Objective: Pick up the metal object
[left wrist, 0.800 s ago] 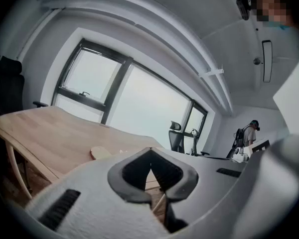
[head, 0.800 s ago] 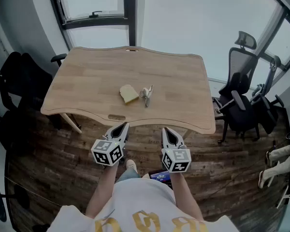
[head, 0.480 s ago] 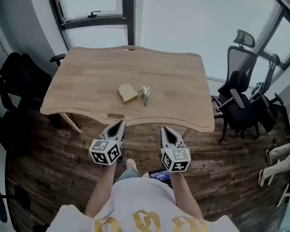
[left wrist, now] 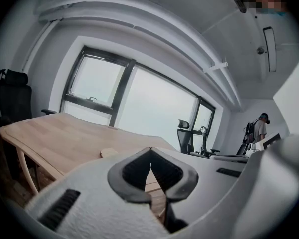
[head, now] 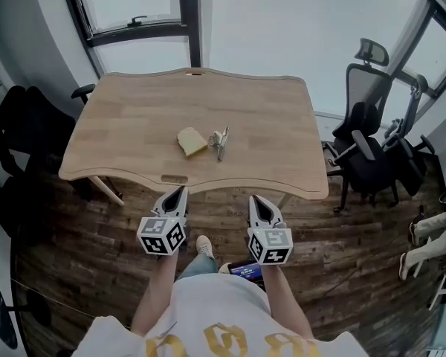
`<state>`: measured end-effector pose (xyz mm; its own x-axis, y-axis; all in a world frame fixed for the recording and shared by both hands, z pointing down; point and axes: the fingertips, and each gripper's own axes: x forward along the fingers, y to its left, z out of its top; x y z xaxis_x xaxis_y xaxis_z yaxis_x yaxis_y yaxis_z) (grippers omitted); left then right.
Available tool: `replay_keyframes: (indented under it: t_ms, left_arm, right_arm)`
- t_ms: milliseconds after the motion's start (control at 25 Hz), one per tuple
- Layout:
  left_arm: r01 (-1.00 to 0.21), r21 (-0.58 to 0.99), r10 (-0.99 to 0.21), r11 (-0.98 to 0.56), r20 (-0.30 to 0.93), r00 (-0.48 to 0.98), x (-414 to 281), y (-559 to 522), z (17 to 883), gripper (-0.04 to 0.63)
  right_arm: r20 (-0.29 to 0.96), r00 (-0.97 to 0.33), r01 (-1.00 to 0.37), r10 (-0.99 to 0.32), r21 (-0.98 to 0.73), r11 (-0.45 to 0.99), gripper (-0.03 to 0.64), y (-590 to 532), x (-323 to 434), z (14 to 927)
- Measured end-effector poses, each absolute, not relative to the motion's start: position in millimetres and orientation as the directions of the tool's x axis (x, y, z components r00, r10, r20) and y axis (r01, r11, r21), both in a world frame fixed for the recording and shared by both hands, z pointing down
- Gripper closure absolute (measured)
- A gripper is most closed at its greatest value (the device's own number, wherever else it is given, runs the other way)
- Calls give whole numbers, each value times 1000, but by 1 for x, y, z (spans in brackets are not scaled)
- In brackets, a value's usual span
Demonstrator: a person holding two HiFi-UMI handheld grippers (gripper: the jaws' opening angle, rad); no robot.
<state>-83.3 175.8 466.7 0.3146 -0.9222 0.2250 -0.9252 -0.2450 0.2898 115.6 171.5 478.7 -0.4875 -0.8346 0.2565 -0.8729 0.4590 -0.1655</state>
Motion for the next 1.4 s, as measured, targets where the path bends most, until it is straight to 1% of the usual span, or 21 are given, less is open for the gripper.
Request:
replay_keyframes:
  t_ms: [120, 280, 400, 520, 600, 800, 920, 1160, 1280, 1400]
  left_arm:
    - [-928, 288, -925, -236, 225, 306, -82, 168, 470, 575]
    - [-944, 238, -927, -231, 239, 287, -90, 150, 476, 575]
    - [-935, 258, -922, -244, 238, 306, -93, 129, 483, 575]
    - [-927, 261, -897, -270, 281, 340, -92, 100, 499, 575]
    - [-926, 252, -879, -282, 318, 355, -93, 78, 510, 557]
    - [-924, 236, -843, -302, 386, 374, -92, 21, 536, 575]
    - [-924, 196, -828, -329, 410, 382, -93, -8, 545, 575]
    - [-913, 170, -800, -372, 440, 408, -109, -57, 555, 575]
    - [-895, 196, -784, -401, 431, 446, -112, -74, 553, 575]
    - [-876, 244, -773, -416, 412, 482, -116, -87, 551, 575]
  right_arm:
    - [270, -477, -879, -837, -172, 445, 606, 164, 119, 485]
    - [287, -471, -882, -834, -170, 439, 606, 146, 115, 493]
    - [306, -469, -883, -829, -167, 438, 606, 125, 110, 499]
    - [328, -463, -886, -823, -160, 434, 606, 97, 104, 507]
    - [345, -458, -888, -819, -146, 435, 606, 76, 98, 512]
    - [386, -454, -890, -803, -143, 434, 606, 24, 85, 528]
    - [398, -451, -892, -799, -166, 421, 606, -5, 78, 533]
    - [418, -462, -886, -783, -170, 432, 606, -54, 46, 543]
    - [421, -467, -882, -778, -158, 444, 606, -67, 33, 544]
    - [416, -453, -890, -788, -167, 424, 606, -76, 29, 545]
